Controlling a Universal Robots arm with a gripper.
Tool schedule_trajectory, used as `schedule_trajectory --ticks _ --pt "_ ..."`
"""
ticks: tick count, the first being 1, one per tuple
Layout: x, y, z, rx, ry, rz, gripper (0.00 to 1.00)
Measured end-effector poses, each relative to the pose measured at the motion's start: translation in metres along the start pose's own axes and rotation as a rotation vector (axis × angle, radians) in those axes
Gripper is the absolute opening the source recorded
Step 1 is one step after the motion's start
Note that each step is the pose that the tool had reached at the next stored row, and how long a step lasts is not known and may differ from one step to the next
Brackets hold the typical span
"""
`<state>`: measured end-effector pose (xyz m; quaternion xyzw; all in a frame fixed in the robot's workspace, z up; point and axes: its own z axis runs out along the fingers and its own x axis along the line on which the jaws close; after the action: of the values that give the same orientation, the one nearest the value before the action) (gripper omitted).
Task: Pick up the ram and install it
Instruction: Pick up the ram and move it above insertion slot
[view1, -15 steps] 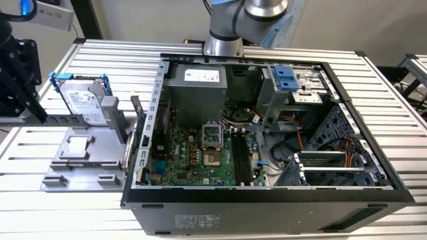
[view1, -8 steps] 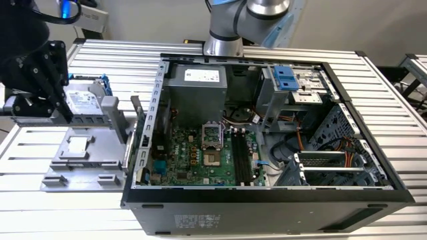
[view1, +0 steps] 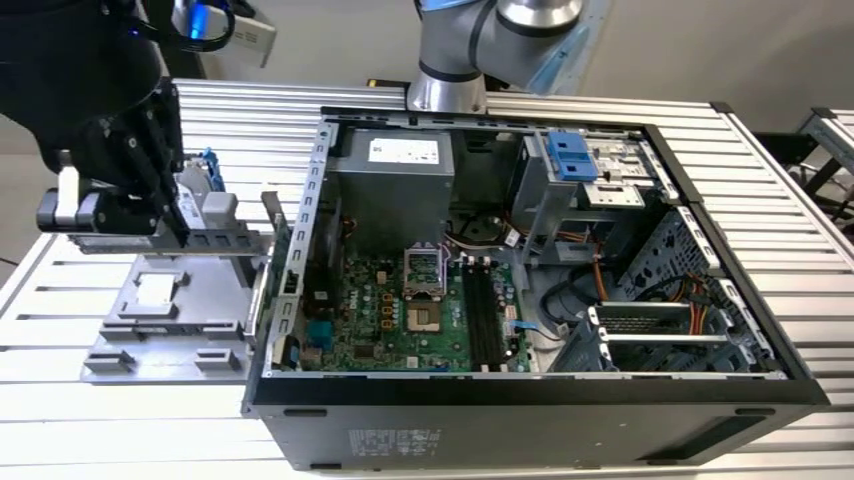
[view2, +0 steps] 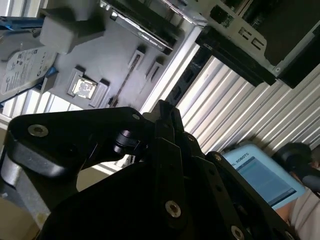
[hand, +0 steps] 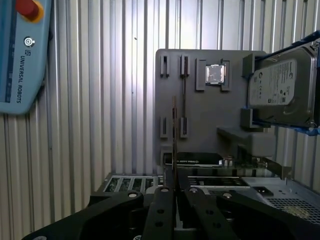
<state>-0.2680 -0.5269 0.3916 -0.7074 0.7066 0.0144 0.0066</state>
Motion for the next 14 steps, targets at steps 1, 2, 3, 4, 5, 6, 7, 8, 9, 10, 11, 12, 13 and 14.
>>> schedule_trajectory --ticks 1,2,3,4,5,6,7,8,9,10,11,12,13,14 --pt "0.0 -0.0029 0.0 0.0 -0.0001 0.0 0.0" --pt "0.0 -0.0059 -0.0001 0.0 -0.0001 0.0 0.0" --pt "0.0 -0.009 -0.0001 0.0 0.0 0.0 0.0" --pt "0.0 -0.0118 -0.0002 -0.0001 0.0 0.0 0.0" --pt "0.0 -0.0148 -0.0001 0.0 -0.0001 0.0 0.0" --pt "0.0 -0.0179 -0.0002 0.0 -0.0001 0.0 0.0" --pt "0.0 -0.021 -0.0002 0.0 -0.0001 0.0 0.0" --pt "0.0 -0.0244 -0.0003 -0.0001 -0.0001 0.0 0.0" --pt "0.0 -0.028 -0.0003 -0.0001 -0.0001 0.0 0.0" --pt "0.0 -0.0318 -0.0004 -0.0002 0.0 0.0 0.0" --pt "0.0001 -0.0355 -0.0004 -0.0002 0.0 0.0 0.0" --pt "0.0 -0.0395 -0.0004 -0.0003 0.0 0.0 0.0" --pt "0.0 -0.0433 -0.0004 -0.0002 -0.0001 0.0 0.0" --pt "0.0 -0.047 -0.0005 -0.0003 -0.0001 0.0 0.0"
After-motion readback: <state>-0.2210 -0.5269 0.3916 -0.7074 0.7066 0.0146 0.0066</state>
